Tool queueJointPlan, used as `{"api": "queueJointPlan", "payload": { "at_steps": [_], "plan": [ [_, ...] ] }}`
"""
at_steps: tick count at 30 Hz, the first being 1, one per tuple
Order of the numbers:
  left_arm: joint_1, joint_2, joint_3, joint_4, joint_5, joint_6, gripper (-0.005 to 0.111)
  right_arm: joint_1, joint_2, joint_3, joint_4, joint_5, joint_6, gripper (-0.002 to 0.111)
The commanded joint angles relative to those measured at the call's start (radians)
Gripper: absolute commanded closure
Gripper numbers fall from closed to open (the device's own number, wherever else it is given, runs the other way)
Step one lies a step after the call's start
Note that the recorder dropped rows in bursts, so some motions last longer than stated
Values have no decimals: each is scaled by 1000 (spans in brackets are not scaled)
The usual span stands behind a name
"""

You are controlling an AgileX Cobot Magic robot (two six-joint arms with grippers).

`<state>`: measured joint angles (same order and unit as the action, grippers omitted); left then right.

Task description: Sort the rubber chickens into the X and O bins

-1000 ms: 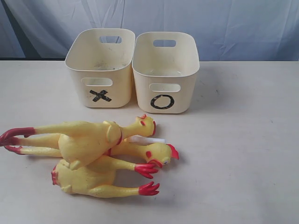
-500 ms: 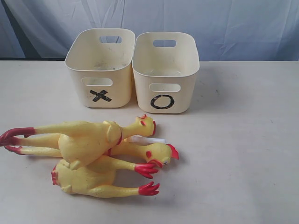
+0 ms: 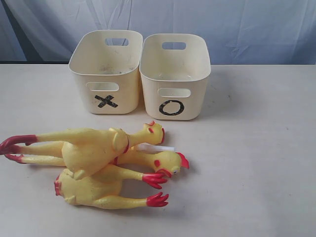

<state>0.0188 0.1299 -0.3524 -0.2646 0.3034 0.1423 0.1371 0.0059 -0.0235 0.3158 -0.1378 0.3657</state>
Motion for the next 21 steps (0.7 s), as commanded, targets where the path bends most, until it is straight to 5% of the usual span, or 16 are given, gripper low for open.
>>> {"api": "queueJointPlan", "payload": {
  "at_steps": [1, 8, 12, 21],
  "plan": [
    [-2, 2, -7, 0, -5, -5, 106, 3, -6, -114, -121, 63, 11, 109],
    [-2, 2, -7, 0, -7, -5, 106, 3, 172, -285, -244, 245, -17, 109],
    [-2, 2, -7, 0, -7, -5, 106, 5, 333, -382, -188, 393, -193, 109],
    [-2, 2, -7, 0, -7, -5, 106, 5, 714, -565, 586, 744, -1214, 109]
  ]
}}
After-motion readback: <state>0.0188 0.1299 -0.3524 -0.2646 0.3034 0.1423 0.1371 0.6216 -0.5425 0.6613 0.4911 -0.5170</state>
